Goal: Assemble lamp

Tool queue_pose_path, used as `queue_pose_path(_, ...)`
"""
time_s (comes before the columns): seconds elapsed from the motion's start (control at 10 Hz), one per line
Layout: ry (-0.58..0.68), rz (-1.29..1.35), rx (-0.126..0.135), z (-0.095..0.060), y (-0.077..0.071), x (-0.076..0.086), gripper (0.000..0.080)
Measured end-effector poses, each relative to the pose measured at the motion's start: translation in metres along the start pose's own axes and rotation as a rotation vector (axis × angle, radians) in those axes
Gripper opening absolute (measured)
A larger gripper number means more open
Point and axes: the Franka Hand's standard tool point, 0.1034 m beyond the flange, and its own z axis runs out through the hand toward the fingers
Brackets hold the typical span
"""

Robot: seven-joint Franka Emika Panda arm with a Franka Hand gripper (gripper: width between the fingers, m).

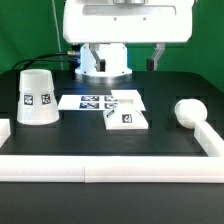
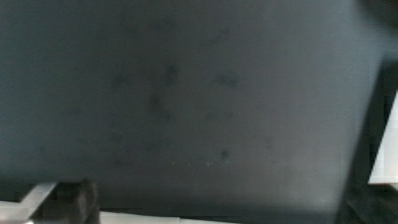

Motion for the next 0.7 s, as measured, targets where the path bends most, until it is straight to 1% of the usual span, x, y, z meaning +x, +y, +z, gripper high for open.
queue_pose_path(0.3,0.000,0.000,0.002,0.001,0.000,0.000,0.0699)
queue_pose_path(0.4,0.006,0.006,0.009,0.007,-0.002,-0.007,0.0699)
queue_pose_path(0.6,0.020,0.001,0.010,0.025,-0.011,-0.038,0.0699)
queue_pose_path(0.7,0.020,-0.007,0.010,0.033,-0.016,-0.050,0.0699)
